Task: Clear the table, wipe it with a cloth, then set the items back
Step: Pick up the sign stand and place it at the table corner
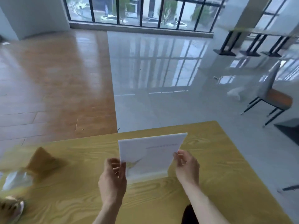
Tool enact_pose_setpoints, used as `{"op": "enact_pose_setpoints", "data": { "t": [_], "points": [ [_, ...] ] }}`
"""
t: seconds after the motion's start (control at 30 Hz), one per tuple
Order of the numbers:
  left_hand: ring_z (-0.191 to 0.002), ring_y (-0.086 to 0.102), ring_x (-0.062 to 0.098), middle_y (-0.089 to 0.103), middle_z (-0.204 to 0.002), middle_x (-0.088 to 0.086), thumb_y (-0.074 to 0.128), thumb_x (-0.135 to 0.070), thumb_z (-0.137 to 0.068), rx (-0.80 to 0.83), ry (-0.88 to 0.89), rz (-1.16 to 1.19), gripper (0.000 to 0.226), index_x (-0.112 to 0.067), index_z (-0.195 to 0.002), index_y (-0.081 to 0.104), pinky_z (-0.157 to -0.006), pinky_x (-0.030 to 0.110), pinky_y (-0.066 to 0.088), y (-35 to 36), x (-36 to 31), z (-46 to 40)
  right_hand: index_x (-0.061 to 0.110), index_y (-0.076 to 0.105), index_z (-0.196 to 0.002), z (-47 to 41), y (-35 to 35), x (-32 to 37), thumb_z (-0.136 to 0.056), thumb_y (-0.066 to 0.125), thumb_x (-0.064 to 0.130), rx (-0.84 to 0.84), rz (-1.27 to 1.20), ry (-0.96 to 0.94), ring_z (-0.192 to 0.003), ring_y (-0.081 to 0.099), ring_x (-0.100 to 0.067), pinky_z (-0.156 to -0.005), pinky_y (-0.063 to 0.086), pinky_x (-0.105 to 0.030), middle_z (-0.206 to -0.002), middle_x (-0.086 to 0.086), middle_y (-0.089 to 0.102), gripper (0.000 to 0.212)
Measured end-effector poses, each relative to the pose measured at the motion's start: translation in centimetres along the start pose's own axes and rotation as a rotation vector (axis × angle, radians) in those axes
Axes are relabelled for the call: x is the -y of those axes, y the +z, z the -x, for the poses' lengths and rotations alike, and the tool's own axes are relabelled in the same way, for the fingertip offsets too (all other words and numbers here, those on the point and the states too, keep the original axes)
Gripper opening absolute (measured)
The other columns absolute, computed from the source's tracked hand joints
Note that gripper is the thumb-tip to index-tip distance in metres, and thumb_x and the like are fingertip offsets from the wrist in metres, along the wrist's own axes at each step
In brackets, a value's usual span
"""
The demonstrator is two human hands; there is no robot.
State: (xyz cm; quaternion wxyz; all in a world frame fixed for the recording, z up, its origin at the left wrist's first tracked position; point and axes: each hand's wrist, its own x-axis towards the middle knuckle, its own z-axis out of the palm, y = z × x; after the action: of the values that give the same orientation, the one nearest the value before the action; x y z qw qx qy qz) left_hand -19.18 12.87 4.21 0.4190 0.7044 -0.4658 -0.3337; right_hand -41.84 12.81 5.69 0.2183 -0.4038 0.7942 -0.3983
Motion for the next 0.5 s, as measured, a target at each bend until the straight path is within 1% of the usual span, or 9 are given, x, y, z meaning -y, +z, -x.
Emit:
{"op": "enact_pose_setpoints", "data": {
  "t": [0.07,0.13,0.2,0.27,0.4,0.43,0.5],
  "points": [
    [-0.075,0.072,0.008,0.07,-0.082,-0.012,0.068,-0.031,-0.093,0.043,0.005,-0.016,0.015,-0.027,-0.09,0.054,-0.065,0.036,0.053,4.5,-1.9,-0.6,0.015,0.074,-0.099,-3.8,-2.0,-1.9,-0.093,0.069,0.025,-0.037,-0.008,0.039,-0.08,0.068,-0.017,-0.072,0.044,-0.028,-0.089,0.0,0.077,0.012],
    [-0.075,0.071,0.006,0.069,-0.082,-0.012,0.068,-0.029,-0.093,0.085,0.014,-0.03,0.017,-0.028,-0.087,0.053,-0.066,0.036,0.054,8.8,-3.5,-1.4,0.015,0.073,-0.097,-7.4,-4.0,-3.4,-0.093,0.07,0.025,-0.067,-0.014,0.074,-0.078,0.066,-0.017,-0.072,0.044,-0.028,-0.088,0.001,0.077,0.011],
    [-0.076,0.069,0.002,0.069,-0.083,-0.013,0.068,-0.028,-0.093,0.131,0.031,-0.048,0.016,-0.027,-0.088,0.053,-0.066,0.036,0.054,12.7,-4.9,-2.3,0.019,0.071,-0.095,-10.8,-5.7,-4.8,-0.093,0.07,0.026,-0.082,-0.026,0.101,-0.078,0.064,-0.016,-0.073,0.044,-0.028,-0.087,0.002,0.074,0.007],
    [-0.078,0.069,0.0,0.068,-0.085,-0.016,0.068,-0.027,-0.094,0.175,0.048,-0.059,0.014,-0.024,-0.091,0.054,-0.066,0.033,0.055,16.4,-6.3,-3.2,0.023,0.067,-0.094,-14.0,-7.1,-6.0,-0.093,0.071,0.027,-0.1,-0.039,0.111,-0.078,0.065,-0.016,-0.074,0.045,-0.028,-0.086,0.003,0.072,0.005],
    [-0.079,0.068,-0.003,0.068,-0.085,-0.017,0.069,-0.025,-0.093,0.238,0.083,-0.067,0.015,-0.021,-0.094,0.055,-0.06,0.023,0.048,22.6,-8.7,-4.8,0.018,0.067,-0.107,-19.4,-9.1,-8.0,-0.092,0.072,0.029,-0.142,-0.078,0.147,-0.084,0.067,-0.015,-0.079,0.047,-0.027,-0.092,0.003,0.072,0.019],
    [-0.079,0.067,-0.003,0.069,-0.085,-0.017,0.069,-0.026,-0.093,0.246,0.091,-0.072,0.015,-0.021,-0.094,0.054,-0.059,0.022,0.047,24.0,-9.2,-5.1,0.017,0.067,-0.108,-20.7,-9.4,-8.5,-0.093,0.071,0.029,-0.152,-0.086,0.155,-0.086,0.068,-0.016,-0.08,0.049,-0.028,-0.094,0.002,0.073,0.02],
    [-0.081,0.068,-0.002,0.068,-0.086,-0.017,0.068,-0.027,-0.094,0.26,0.106,-0.078,0.015,-0.023,-0.094,0.053,-0.061,0.025,0.05,26.4,-10.0,-5.6,0.017,0.067,-0.111,-22.9,-10.0,-9.3,-0.093,0.071,0.029,-0.172,-0.093,0.16,-0.089,0.07,-0.018,-0.083,0.055,-0.034,-0.099,0.001,0.074,0.021]
  ]
}}
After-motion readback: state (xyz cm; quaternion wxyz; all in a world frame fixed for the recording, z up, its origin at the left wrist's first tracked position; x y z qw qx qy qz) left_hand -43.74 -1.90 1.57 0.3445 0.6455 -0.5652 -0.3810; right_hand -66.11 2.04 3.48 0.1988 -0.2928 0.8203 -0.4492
